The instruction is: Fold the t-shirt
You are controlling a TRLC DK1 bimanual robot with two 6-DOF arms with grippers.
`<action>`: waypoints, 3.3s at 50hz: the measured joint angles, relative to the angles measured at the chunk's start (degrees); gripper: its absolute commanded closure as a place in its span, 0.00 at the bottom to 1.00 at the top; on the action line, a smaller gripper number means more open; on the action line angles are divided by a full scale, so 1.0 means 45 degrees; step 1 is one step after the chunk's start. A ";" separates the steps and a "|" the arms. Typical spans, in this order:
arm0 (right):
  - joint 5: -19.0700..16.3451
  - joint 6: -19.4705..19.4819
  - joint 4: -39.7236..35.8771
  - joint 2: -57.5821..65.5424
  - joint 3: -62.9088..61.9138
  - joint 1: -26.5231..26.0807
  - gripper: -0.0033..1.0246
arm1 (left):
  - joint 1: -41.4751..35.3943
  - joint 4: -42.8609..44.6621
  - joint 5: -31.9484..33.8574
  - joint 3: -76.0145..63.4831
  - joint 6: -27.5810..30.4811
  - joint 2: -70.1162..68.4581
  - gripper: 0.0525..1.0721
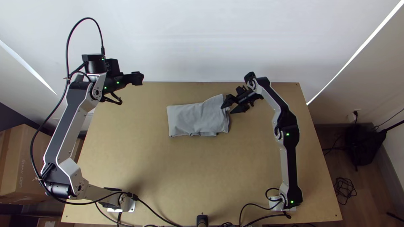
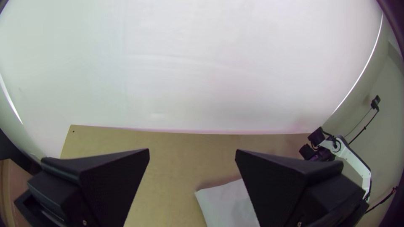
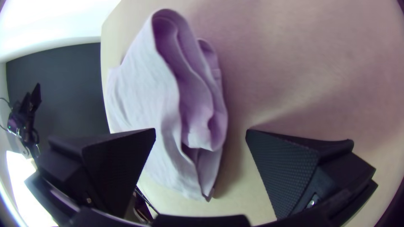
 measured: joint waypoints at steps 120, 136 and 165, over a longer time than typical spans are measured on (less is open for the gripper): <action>0.8743 0.0568 0.5979 -0.4964 -0.5056 -0.9641 0.04 | 0.0617 -0.0092 0.0204 -0.2341 0.0010 -0.3463 0.04; 0.9826 0.0214 0.5610 -0.4182 -0.4945 -0.9831 0.04 | 0.1020 -0.0141 0.0199 -0.2560 0.0010 -0.4172 0.04; 1.0006 -0.2414 0.8092 -1.8957 -1.0142 -0.8024 0.04 | 0.1180 0.3434 0.0199 -0.6994 0.0102 -0.8184 0.04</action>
